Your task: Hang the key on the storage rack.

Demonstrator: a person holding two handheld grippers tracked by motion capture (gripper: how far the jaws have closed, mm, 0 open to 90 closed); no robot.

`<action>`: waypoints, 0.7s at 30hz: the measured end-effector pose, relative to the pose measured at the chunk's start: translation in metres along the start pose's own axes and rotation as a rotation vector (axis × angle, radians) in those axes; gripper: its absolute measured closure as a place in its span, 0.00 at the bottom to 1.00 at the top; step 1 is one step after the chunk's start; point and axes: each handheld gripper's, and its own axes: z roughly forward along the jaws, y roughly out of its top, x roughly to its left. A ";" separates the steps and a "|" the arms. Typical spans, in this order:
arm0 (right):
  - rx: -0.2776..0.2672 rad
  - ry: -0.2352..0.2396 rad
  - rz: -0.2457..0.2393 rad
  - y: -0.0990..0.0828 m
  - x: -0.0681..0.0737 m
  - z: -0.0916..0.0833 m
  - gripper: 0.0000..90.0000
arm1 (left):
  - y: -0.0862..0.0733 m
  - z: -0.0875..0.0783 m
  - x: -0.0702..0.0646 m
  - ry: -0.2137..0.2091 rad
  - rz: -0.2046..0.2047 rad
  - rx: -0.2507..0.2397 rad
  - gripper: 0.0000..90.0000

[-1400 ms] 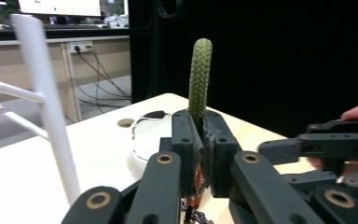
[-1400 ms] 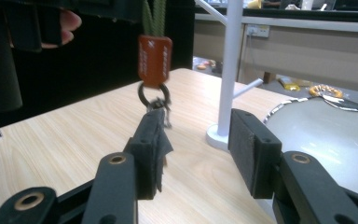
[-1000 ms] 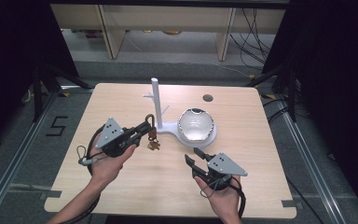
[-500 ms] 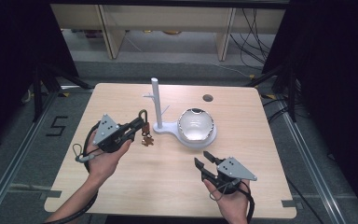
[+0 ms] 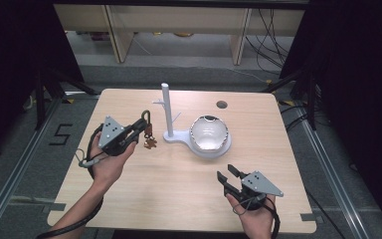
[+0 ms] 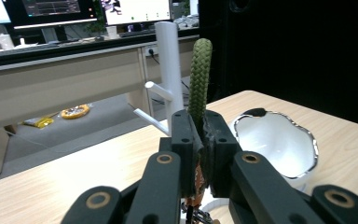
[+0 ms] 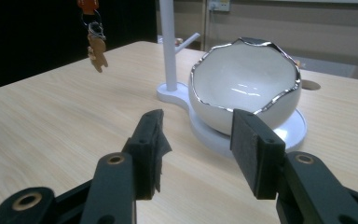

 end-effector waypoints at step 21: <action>0.001 -0.028 0.027 -0.018 -0.013 -0.005 0.60 | -0.007 0.035 0.017 0.096 -0.016 0.058 0.93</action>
